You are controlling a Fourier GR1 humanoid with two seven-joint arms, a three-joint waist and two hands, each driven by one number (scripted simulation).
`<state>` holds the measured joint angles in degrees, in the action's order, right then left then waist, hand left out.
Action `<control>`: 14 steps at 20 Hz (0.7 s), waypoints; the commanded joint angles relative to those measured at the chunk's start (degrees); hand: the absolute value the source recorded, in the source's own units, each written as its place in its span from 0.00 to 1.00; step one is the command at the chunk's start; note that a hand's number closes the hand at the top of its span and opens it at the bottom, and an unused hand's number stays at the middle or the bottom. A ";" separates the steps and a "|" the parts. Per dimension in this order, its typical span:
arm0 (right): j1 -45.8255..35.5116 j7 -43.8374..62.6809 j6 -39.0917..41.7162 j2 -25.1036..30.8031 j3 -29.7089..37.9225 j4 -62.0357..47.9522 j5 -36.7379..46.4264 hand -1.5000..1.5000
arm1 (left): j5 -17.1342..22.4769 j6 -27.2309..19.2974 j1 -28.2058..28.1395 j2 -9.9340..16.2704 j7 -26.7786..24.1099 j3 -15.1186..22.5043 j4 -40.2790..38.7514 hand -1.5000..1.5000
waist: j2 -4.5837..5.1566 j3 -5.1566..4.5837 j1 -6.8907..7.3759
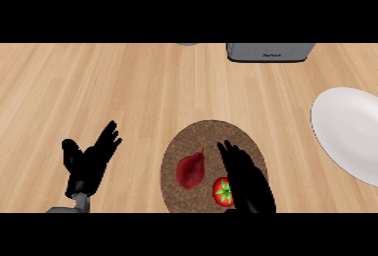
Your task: Pick the tomato from the placemat and place it in the plate
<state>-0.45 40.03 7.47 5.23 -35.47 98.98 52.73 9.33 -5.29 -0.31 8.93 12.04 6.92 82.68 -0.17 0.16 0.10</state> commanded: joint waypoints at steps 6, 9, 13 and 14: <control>-2.50 -5.55 3.41 2.63 0.55 -2.60 3.15 1.00 | -2.01 0.64 -0.32 -1.73 -1.62 -0.57 -3.62 0.50 | 0.16 -0.16 -0.09; -2.55 -7.59 -0.54 1.25 0.09 -8.81 6.40 1.00 | -1.59 1.69 -4.17 -0.25 0.66 -0.73 3.03 0.50 | 0.13 -0.15 0.14; -9.16 6.24 -1.57 -2.80 16.54 -11.03 4.87 1.00 | -1.95 0.69 -0.26 -1.51 -0.25 -0.87 0.16 0.50 | 0.81 -0.17 0.17; -10.11 10.67 -4.77 -4.08 19.98 -12.10 6.48 1.00 | -1.87 1.57 -1.56 -1.15 -0.48 -0.40 0.12 0.50 | 1.25 -0.19 0.21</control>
<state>-5.94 40.29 6.67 4.52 -26.91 90.99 57.82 7.42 -4.30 -1.25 7.35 11.00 6.31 83.25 0.12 0.12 0.20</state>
